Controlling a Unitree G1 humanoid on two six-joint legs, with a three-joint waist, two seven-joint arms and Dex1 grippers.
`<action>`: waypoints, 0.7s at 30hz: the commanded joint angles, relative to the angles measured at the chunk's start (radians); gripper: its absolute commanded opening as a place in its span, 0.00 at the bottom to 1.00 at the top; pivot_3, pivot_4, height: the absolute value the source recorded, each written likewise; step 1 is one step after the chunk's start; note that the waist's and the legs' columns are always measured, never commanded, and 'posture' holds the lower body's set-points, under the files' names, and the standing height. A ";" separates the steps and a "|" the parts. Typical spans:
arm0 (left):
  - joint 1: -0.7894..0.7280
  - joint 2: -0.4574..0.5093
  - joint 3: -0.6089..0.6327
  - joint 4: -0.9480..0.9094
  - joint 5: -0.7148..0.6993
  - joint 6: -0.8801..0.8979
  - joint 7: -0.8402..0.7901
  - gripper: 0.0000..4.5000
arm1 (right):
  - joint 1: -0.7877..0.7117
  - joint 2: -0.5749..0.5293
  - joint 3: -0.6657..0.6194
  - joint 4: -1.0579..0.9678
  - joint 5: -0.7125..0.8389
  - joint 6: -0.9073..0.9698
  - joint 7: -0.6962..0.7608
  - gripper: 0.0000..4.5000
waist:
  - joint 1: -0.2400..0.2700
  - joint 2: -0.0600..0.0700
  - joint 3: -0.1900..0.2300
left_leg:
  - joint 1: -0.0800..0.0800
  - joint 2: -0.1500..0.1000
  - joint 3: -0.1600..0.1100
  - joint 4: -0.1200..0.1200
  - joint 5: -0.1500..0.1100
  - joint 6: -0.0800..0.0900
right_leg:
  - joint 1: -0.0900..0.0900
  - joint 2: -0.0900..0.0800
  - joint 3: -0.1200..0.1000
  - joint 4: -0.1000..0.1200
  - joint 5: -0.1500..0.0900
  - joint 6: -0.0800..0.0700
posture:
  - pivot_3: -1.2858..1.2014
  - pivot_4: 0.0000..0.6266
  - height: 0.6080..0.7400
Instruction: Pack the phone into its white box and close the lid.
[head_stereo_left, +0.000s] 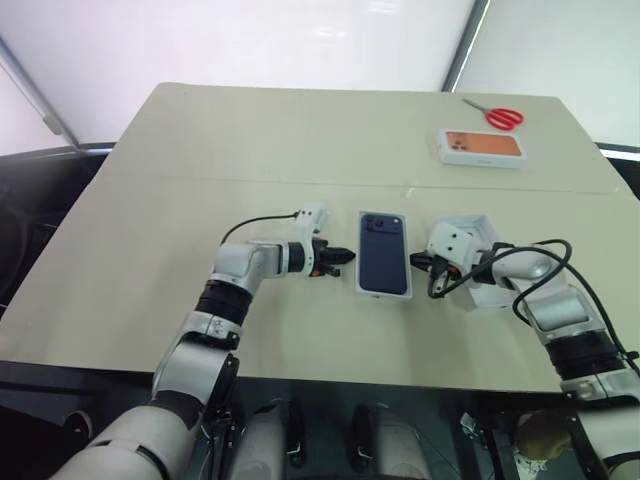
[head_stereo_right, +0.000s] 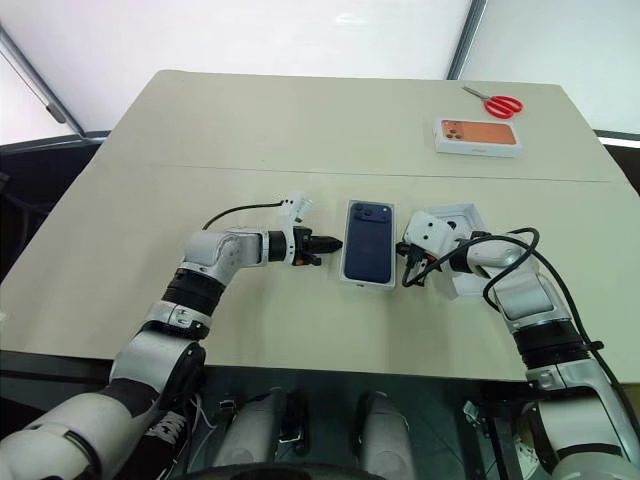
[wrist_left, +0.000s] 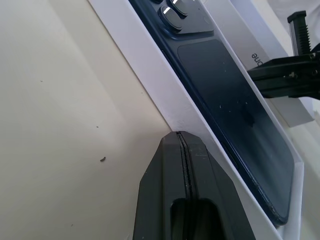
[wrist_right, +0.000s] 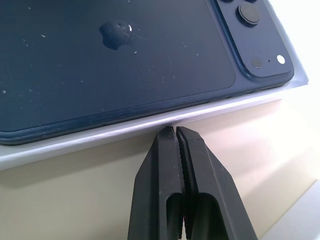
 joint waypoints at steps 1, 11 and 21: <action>-0.027 0.000 -0.015 0.005 0.017 -0.028 -0.033 0.00 | 0.000 -0.017 -0.017 -0.023 0.015 -0.003 0.019 0.02 | 0.000 0.000 0.000 | 0.000 0.000 0.000 0.000 0.000 0.000 | 0.000 0.000 0.000 0.000 0.000 0.000 | 0.52 0.24 0.98; 0.020 0.126 0.060 -0.135 -0.015 -0.025 -0.081 0.00 | -0.101 0.005 -0.033 0.045 -0.022 -0.009 -0.062 0.02 | -0.022 0.000 0.001 | 0.000 0.001 0.000 0.000 0.000 0.000 | -0.001 0.001 0.000 0.000 0.000 0.000 | 0.52 0.24 0.98; 0.120 0.192 0.147 -0.364 -0.026 -0.193 -0.059 0.00 | -0.209 0.022 0.018 0.267 -0.126 -0.087 -0.158 0.02 | -0.028 0.001 0.001 | 0.001 0.001 0.001 0.000 0.001 0.000 | 0.000 0.002 0.000 0.001 0.000 0.000 | 0.52 0.24 0.98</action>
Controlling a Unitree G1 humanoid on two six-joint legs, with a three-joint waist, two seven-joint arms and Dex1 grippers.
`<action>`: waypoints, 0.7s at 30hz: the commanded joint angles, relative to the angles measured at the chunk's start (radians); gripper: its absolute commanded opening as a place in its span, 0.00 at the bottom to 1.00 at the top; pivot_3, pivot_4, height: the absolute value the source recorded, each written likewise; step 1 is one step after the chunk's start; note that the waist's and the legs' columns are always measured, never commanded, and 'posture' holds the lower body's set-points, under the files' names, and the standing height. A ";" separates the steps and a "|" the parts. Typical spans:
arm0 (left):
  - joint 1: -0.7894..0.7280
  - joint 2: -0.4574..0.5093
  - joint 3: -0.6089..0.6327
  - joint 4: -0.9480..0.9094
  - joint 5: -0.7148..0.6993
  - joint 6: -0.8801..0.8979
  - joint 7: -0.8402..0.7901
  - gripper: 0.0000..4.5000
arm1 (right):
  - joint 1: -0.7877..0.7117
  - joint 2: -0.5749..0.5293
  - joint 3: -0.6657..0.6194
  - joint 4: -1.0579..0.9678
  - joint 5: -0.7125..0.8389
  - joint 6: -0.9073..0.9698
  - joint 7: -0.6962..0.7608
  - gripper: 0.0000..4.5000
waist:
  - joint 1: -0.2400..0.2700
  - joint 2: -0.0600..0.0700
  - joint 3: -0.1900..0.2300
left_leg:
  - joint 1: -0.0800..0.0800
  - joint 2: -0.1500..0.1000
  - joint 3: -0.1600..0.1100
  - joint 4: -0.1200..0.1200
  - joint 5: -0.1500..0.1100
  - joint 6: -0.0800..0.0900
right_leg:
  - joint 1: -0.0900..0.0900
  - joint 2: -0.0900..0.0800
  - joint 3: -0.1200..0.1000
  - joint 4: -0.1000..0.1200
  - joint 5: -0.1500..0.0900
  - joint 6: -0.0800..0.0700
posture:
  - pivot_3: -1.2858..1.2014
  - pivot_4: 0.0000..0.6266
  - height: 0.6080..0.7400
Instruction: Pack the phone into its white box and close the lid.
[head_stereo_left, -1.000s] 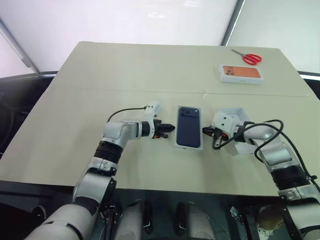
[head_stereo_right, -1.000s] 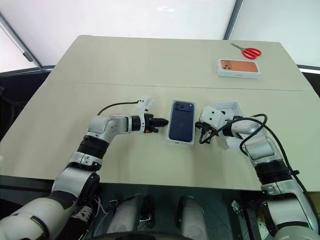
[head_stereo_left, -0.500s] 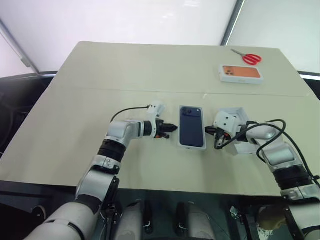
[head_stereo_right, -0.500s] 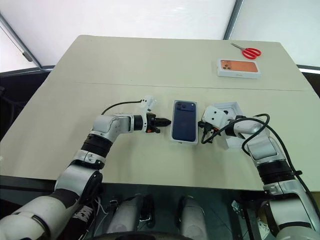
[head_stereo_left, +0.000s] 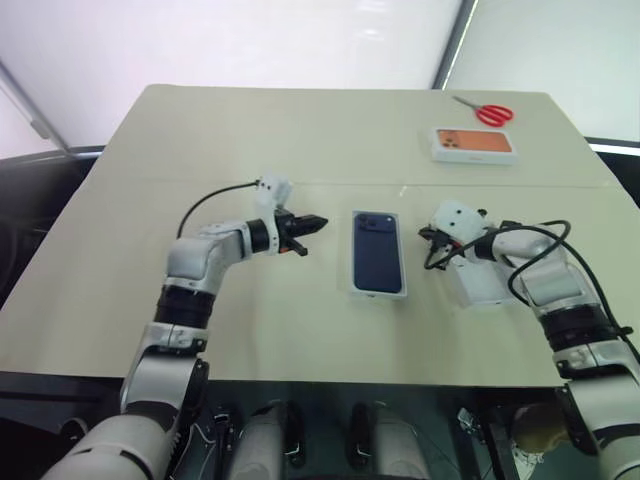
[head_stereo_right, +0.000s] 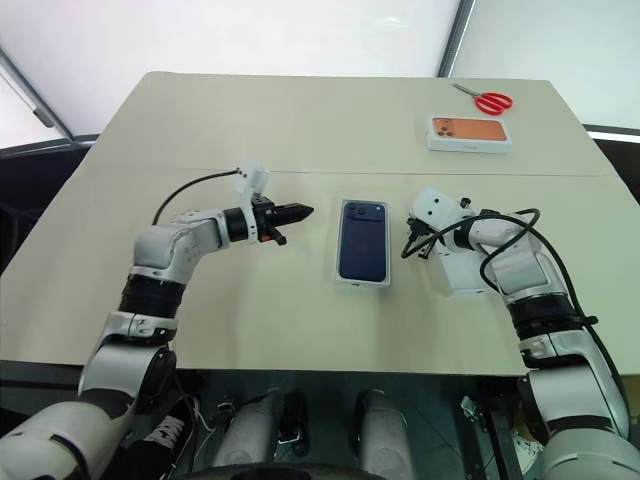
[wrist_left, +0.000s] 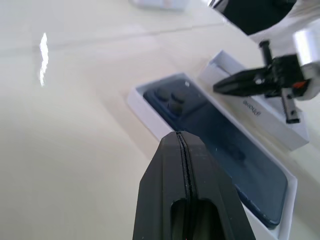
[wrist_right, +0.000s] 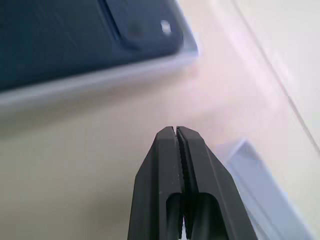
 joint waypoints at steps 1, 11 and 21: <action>0.024 0.033 0.036 -0.073 -0.002 -0.068 0.010 0.00 | -0.048 0.004 0.000 0.053 -0.028 -0.035 -0.032 0.02 | -0.001 0.000 0.000 | 0.000 0.000 0.000 0.000 0.000 0.000 | 0.000 0.000 0.000 0.000 0.000 0.000 | 0.52 0.24 0.98; 0.084 0.095 0.048 -0.124 -0.066 -0.037 -0.033 0.12 | -0.046 0.020 -0.058 -0.021 0.112 0.066 0.087 0.00 | 0.002 0.000 0.000 | 0.000 0.001 0.000 0.000 0.000 0.000 | 0.001 0.005 0.000 0.000 0.000 0.000 | 0.52 0.24 0.98; 0.083 0.165 0.042 -0.101 -0.053 -0.152 -0.117 1.00 | 0.090 -0.051 -0.176 -0.416 0.273 0.488 0.096 0.94 | 0.007 0.000 0.000 | 0.000 0.003 -0.001 0.000 0.000 0.000 | 0.000 0.004 0.000 -0.001 0.000 0.000 | 0.52 0.24 0.98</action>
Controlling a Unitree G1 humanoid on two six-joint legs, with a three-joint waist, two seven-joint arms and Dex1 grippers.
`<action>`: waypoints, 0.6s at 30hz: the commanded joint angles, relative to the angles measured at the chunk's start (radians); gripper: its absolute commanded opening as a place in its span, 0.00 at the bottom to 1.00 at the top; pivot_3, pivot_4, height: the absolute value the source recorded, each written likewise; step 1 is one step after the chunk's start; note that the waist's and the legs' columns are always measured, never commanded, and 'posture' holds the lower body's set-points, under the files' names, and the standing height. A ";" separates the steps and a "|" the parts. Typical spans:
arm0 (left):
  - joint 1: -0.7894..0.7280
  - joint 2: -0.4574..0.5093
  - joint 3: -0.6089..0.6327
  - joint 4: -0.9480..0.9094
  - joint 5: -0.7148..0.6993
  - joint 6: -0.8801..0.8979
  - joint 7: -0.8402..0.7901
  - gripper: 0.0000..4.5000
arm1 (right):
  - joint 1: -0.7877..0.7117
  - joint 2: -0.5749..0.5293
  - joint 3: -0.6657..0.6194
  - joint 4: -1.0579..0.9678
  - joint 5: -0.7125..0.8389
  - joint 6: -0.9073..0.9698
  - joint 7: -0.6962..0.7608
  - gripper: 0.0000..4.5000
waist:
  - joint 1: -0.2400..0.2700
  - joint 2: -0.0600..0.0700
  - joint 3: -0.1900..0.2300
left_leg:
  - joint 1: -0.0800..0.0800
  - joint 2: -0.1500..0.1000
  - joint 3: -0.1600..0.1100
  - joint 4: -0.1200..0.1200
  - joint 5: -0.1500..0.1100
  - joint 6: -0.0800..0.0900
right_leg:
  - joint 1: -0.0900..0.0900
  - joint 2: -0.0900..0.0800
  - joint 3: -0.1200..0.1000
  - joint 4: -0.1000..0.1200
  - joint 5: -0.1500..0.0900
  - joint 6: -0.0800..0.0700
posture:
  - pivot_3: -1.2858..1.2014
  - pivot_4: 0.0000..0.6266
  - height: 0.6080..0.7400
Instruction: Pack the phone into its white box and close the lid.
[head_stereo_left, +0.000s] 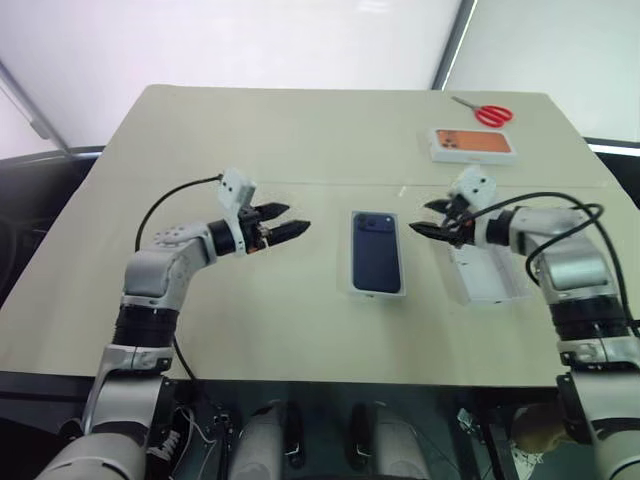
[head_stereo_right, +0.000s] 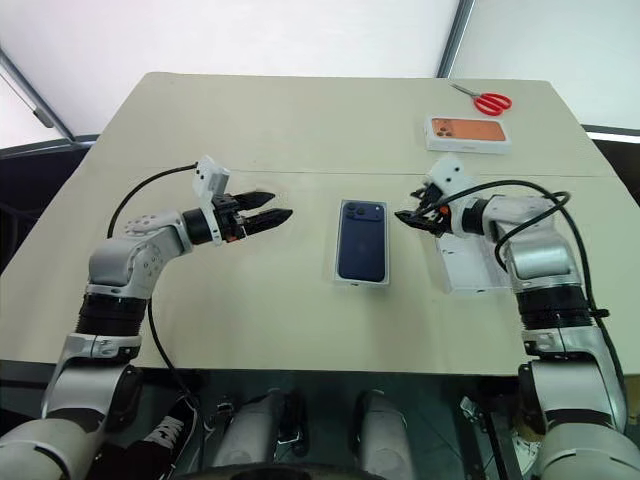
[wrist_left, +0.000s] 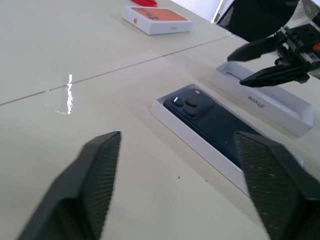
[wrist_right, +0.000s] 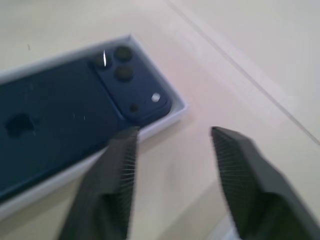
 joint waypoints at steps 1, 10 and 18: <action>-0.011 0.027 0.017 -0.011 -0.003 -0.067 -0.046 1.00 | 0.096 -0.055 -0.014 -0.152 -0.005 0.088 -0.027 1.00 | 0.002 0.000 0.000 | 0.000 0.000 0.000 0.000 0.000 0.000 | 0.000 -0.001 0.000 0.000 0.000 0.000 | 0.52 0.24 0.98; 0.031 0.066 -0.006 -0.043 0.025 -0.221 -0.139 1.00 | 0.113 -0.115 -0.093 -0.312 0.062 0.589 -0.155 1.00 | -0.002 0.001 0.000 | -0.001 0.000 0.001 0.000 0.000 0.000 | -0.002 -0.002 0.001 0.000 0.001 -0.001 | 0.52 0.24 0.98; 0.112 0.084 -0.037 -0.090 0.060 -0.390 -0.217 1.00 | 0.094 -0.082 -0.086 -0.414 0.100 0.888 -0.279 1.00 | 0.001 0.001 0.000 | -0.001 0.000 0.001 -0.001 -0.001 -0.002 | -0.003 -0.003 0.001 0.000 0.001 -0.003 | 0.52 0.24 0.98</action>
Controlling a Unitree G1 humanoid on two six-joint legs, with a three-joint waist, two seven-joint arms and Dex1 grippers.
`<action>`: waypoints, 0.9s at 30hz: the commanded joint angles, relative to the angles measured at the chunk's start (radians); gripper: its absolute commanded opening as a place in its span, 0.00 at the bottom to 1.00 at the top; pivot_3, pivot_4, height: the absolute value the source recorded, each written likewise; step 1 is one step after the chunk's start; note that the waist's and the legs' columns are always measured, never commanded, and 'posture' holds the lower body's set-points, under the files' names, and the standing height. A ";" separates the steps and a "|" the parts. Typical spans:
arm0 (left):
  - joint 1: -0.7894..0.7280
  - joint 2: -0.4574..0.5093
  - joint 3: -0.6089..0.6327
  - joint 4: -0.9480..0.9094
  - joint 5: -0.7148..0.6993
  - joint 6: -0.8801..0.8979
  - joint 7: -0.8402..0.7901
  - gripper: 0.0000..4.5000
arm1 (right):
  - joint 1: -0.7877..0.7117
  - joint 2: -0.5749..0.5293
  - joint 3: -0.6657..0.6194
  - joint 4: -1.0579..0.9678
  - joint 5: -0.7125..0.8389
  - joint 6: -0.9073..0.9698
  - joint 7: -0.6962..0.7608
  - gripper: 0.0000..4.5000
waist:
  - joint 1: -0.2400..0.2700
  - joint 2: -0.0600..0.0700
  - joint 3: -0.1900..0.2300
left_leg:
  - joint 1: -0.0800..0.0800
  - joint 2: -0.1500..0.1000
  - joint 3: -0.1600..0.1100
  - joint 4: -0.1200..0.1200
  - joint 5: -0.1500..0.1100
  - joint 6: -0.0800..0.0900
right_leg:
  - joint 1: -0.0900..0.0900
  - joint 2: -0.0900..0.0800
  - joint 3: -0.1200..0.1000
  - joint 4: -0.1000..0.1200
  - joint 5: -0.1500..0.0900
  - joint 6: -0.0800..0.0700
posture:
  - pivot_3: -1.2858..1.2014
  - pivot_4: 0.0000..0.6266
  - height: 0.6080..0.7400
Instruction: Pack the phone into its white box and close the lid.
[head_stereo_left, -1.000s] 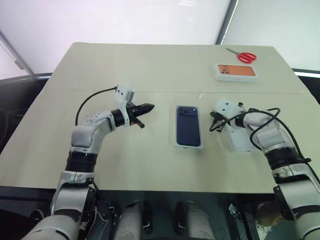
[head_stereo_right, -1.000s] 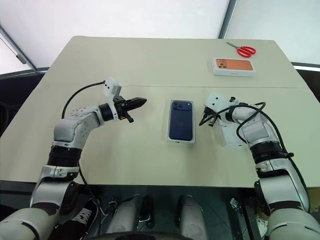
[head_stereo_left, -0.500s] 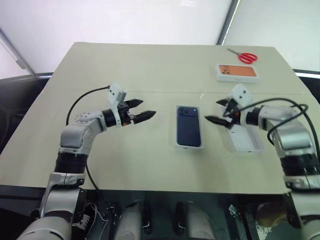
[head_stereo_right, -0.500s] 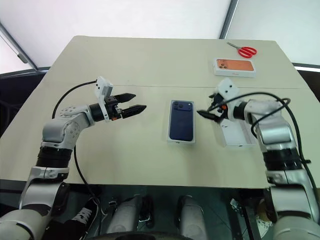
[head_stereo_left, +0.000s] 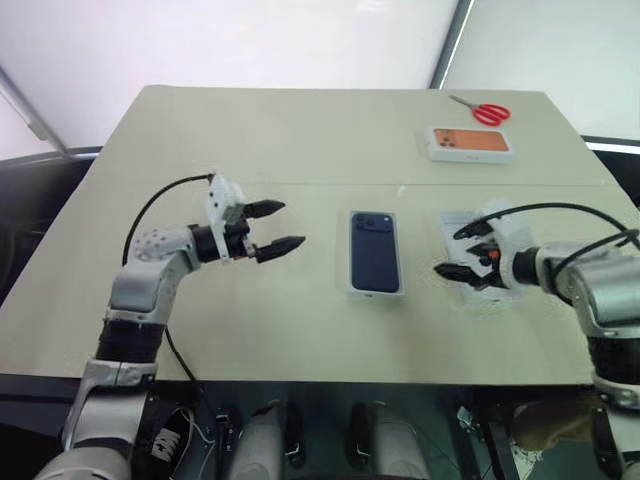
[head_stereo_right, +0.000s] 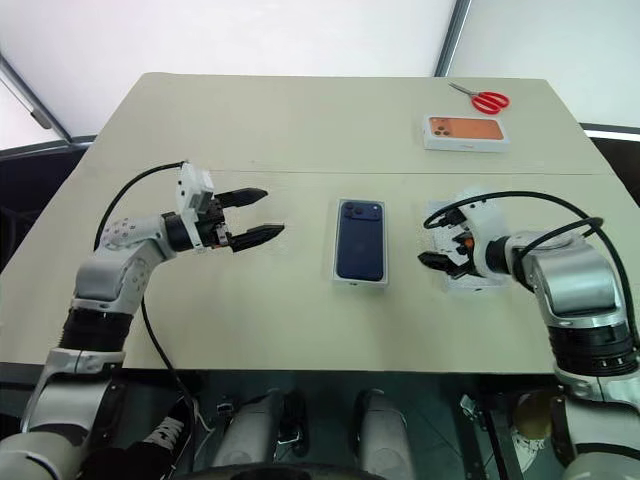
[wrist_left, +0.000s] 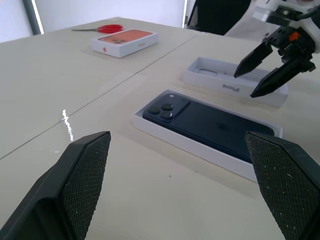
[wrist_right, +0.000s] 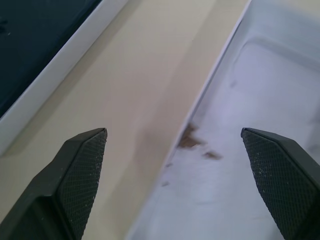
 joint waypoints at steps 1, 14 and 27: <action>0.013 0.021 -0.009 -0.033 0.020 -0.070 -0.032 1.00 | -0.062 0.011 -0.035 -0.039 0.005 0.102 -0.067 1.00 | 0.000 0.000 0.000 | 0.000 0.000 0.000 0.000 0.000 0.000 | 0.000 0.000 0.000 0.000 0.000 -0.001 | 0.52 0.24 0.98; 0.029 -0.021 -0.025 -0.017 0.044 -0.126 0.018 1.00 | -0.161 0.134 -0.048 0.038 0.100 0.273 -0.337 1.00 | -0.001 0.000 0.000 | -0.002 0.000 0.001 0.000 0.001 0.003 | -0.001 0.000 0.000 0.000 0.000 0.000 | 0.52 0.24 0.98; 0.050 -0.023 -0.025 -0.052 0.045 -0.111 0.057 1.00 | -0.131 0.185 -0.052 0.073 0.129 0.273 -0.487 0.39 | -0.003 -0.001 -0.001 | 0.000 0.002 0.001 0.000 0.001 0.003 | 0.000 0.004 0.000 0.000 0.000 0.000 | 0.52 0.24 0.98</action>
